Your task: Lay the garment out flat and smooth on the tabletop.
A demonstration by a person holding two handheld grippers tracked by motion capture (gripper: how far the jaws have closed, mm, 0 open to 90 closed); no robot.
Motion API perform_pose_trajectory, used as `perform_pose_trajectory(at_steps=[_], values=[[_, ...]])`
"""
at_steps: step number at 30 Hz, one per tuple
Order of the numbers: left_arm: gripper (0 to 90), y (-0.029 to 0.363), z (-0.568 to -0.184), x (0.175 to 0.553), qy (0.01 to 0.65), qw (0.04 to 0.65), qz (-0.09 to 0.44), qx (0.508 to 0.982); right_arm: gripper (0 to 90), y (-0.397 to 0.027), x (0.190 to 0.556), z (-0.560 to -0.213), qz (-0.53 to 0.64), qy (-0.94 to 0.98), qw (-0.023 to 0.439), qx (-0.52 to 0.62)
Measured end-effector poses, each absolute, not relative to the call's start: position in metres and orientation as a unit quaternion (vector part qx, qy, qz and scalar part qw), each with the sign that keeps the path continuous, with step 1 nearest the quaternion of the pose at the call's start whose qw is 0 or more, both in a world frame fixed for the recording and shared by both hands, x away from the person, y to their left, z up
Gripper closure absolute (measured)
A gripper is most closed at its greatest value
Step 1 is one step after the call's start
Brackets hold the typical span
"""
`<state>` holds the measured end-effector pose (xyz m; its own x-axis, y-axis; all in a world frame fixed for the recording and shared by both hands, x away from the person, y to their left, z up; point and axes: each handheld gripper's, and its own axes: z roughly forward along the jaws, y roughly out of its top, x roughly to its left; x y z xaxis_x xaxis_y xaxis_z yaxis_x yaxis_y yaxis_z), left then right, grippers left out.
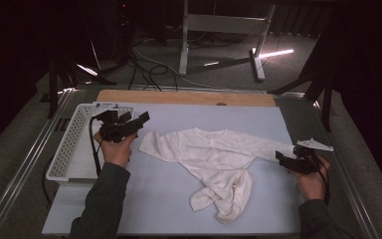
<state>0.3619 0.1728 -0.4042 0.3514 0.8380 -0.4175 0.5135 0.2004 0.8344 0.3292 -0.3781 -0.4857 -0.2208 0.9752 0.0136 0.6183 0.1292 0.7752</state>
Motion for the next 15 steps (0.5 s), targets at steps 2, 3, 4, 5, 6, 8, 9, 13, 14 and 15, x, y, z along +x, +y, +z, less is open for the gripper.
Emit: perform_pose_trajectory(at_steps=[2, 3, 4, 5, 6, 8, 9, 13, 14, 15], values=[[18.7, 0.165, -0.406, 0.359, 0.539, 0.547, 0.149, 0.622, 24.9, -0.366, 0.323, -0.483, 0.35, 0.709, 0.26, 0.554], [17.2, 0.158, -0.409, 0.357, 0.531, 0.545, 0.146, 0.632, 24.9, -0.363, 0.321, -0.483, 0.354, 0.713, 0.258, 0.547], [16.3, 0.158, -0.409, 0.357, 0.531, 0.545, 0.146, 0.632, 24.9, -0.363, 0.321, -0.483, 0.354, 0.713, 0.258, 0.547], [15.6, 0.154, -0.411, 0.355, 0.527, 0.544, 0.146, 0.637, 24.9, -0.354, 0.316, -0.482, 0.359, 0.718, 0.256, 0.538], [15.6, 0.152, -0.412, 0.354, 0.524, 0.542, 0.147, 0.641, 24.9, -0.354, 0.316, -0.482, 0.359, 0.718, 0.256, 0.538], [13.6, 0.145, -0.416, 0.35, 0.518, 0.541, 0.148, 0.646, 24.7, -0.344, 0.309, -0.481, 0.365, 0.729, 0.253, 0.521], [13.1, 0.145, -0.416, 0.35, 0.518, 0.541, 0.148, 0.646, 24.7, -0.344, 0.309, -0.481, 0.365, 0.729, 0.253, 0.521], [12.7, 0.134, -0.424, 0.342, 0.507, 0.543, 0.14, 0.655, 24.3, -0.331, 0.3, -0.479, 0.377, 0.735, 0.247, 0.507], [12.7, 0.131, -0.425, 0.34, 0.505, 0.544, 0.137, 0.656, 24.3, -0.331, 0.298, -0.478, 0.379, 0.738, 0.246, 0.502], [12.7, 0.131, -0.425, 0.34, 0.505, 0.544, 0.137, 0.656, 24.3, -0.331, 0.298, -0.478, 0.379, 0.738, 0.246, 0.502]])
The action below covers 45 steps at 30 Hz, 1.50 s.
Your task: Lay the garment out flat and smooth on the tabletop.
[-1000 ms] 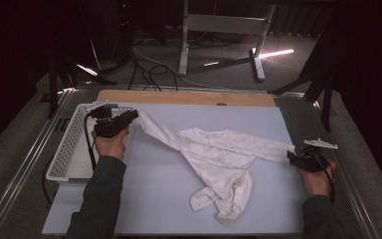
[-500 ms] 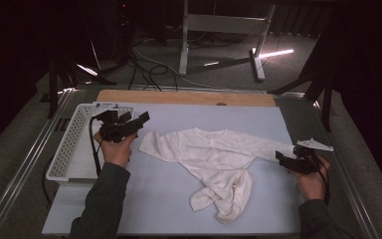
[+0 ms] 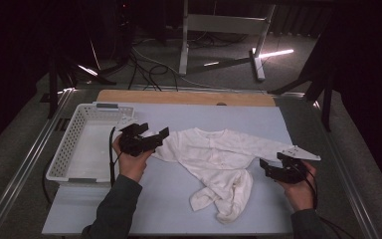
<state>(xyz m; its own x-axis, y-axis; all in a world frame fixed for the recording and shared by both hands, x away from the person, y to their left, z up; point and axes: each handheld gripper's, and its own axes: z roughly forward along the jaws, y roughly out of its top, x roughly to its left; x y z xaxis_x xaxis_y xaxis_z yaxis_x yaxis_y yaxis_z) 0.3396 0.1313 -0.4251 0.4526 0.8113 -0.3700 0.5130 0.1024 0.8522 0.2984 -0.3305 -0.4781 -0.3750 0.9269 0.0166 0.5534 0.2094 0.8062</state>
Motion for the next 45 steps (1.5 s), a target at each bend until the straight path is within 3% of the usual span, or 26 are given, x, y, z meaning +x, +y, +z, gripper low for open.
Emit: perform_pose_trajectory(at_steps=[26, 45], values=[[15.9, 0.061, -0.439, 0.295, 0.432, 0.555, 0.082, 0.706, 24.9, -0.301, 0.274, -0.478, 0.403, 0.761, 0.226, 0.455], [16.1, 0.047, -0.451, 0.276, 0.41, 0.538, 0.079, 0.732, 24.7, -0.289, 0.267, -0.477, 0.425, 0.769, 0.206, 0.432]])
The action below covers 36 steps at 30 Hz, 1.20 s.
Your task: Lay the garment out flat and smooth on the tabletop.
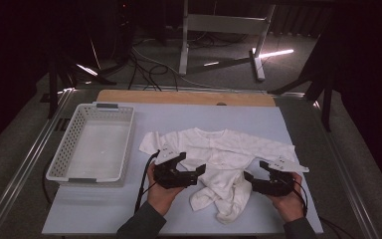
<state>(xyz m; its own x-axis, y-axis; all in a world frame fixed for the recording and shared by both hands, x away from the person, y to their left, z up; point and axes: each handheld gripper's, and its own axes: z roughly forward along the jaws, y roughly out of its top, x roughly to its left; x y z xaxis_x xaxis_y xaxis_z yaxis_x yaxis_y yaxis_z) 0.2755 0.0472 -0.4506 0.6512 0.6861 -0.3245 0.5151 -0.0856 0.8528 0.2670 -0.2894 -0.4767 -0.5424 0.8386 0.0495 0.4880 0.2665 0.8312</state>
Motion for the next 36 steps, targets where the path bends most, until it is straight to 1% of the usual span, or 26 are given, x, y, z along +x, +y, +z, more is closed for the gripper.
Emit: perform_pose_trajectory(at_steps=[12, 19, 23, 26, 28, 29, 30, 31, 32, 34, 35, 36], values=[[16.3, 0.038, -0.468, 0.266, 0.403, 0.517, 0.066, 0.752, 25.2, -0.28, 0.265, -0.478, 0.431, 0.777, 0.195, 0.417], [17.7, 0.029, -0.479, 0.259, 0.392, 0.505, 0.052, 0.767, 33.0, -0.267, 0.266, -0.478, 0.442, 0.79, 0.161, 0.393], [19.1, 0.026, -0.481, 0.256, 0.387, 0.502, 0.048, 0.772, 33.5, -0.258, 0.268, -0.479, 0.437, 0.8, 0.162, 0.378], [23.0, 0.023, -0.483, 0.252, 0.38, 0.501, 0.039, 0.777, 46.6, -0.25, 0.274, -0.481, 0.423, 0.814, 0.159, 0.365], [25.9, 0.02, -0.484, 0.25, 0.374, 0.501, 0.033, 0.78, 64.1, -0.249, 0.276, -0.482, 0.419, 0.82, 0.155, 0.359], [27.2, 0.019, -0.484, 0.248, 0.372, 0.501, 0.03, 0.781, 69.3, -0.248, 0.276, -0.481, 0.418, 0.823, 0.15, 0.354], [27.2, 0.017, -0.485, 0.247, 0.369, 0.501, 0.027, 0.782, 69.3, -0.248, 0.276, -0.481, 0.418, 0.823, 0.15, 0.354], [30.6, 0.016, -0.485, 0.246, 0.365, 0.503, 0.022, 0.783, 77.3, -0.247, 0.275, -0.48, 0.411, 0.828, 0.153, 0.35], [32.2, 0.012, -0.486, 0.244, 0.36, 0.504, 0.015, 0.785, 83.3, -0.247, 0.275, -0.479, 0.41, 0.829, 0.155, 0.347], [35.6, 0.01, -0.486, 0.242, 0.356, 0.502, 0.011, 0.788, 87.5, -0.247, 0.275, -0.477, 0.414, 0.826, 0.162, 0.347], [35.6, 0.008, -0.487, 0.241, 0.352, 0.501, 0.005, 0.79, 87.5, -0.247, 0.275, -0.477, 0.414, 0.826, 0.162, 0.347], [38.3, 0.006, -0.488, 0.24, 0.348, 0.499, 0.001, 0.793, 87.8, -0.246, 0.275, -0.476, 0.418, 0.823, 0.166, 0.346]])
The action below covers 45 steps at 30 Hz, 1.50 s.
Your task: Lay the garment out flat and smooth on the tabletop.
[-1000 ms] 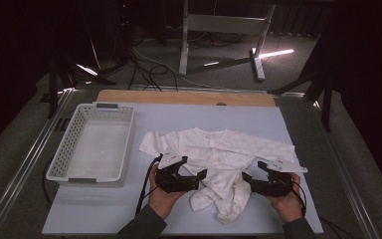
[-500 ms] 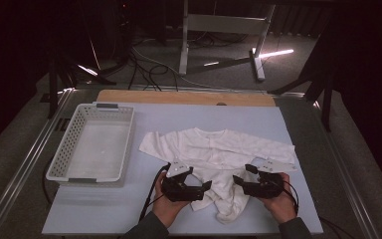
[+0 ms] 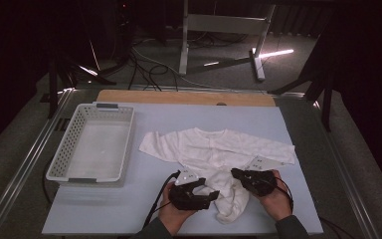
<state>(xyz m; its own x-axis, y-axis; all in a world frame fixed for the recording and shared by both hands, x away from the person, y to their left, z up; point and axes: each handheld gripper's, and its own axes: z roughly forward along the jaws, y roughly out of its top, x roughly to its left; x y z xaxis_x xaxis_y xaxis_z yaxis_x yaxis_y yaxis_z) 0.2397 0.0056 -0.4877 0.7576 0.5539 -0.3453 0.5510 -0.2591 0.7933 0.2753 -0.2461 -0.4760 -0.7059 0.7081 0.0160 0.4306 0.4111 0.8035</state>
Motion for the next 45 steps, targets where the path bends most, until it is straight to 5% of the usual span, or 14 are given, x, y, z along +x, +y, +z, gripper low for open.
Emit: perform_pose_trajectory(at_steps=[8, 17, 20, 21, 23, 25, 31, 45], values=[[45.3, -0.019, -0.5, 0.233, 0.325, 0.476, -0.032, 0.816, 88.6, -0.24, 0.276, -0.471, 0.421, 0.816, 0.188, 0.348], [39.9, -0.033, -0.504, 0.254, 0.362, 0.465, -0.005, 0.808, 88.6, -0.239, 0.274, -0.468, 0.429, 0.81, 0.192, 0.35], [60.8, -0.033, -0.5, 0.264, 0.374, 0.462, 0.015, 0.804, 88.5, -0.24, 0.274, -0.467, 0.433, 0.809, 0.194, 0.348], [60.8, -0.031, -0.498, 0.266, 0.373, 0.458, 0.023, 0.806, 88.5, -0.24, 0.274, -0.467, 0.433, 0.809, 0.194, 0.348], [81.0, -0.025, -0.489, 0.273, 0.371, 0.469, 0.026, 0.801, 88.4, -0.242, 0.274, -0.467, 0.431, 0.809, 0.193, 0.35], [85.9, -0.023, -0.486, 0.275, 0.37, 0.471, 0.031, 0.8, 88.3, -0.242, 0.274, -0.468, 0.432, 0.809, 0.192, 0.35], [85.3, 0.001, -0.474, 0.288, 0.371, 0.484, 0.03, 0.792, 58.4, -0.243, 0.275, -0.472, 0.416, 0.813, 0.2, 0.355], [75.6, 0.043, -0.492, 0.304, 0.434, 0.444, 0.057, 0.782, 61.6, -0.239, 0.277, -0.479, 0.39, 0.828, 0.197, 0.352]])
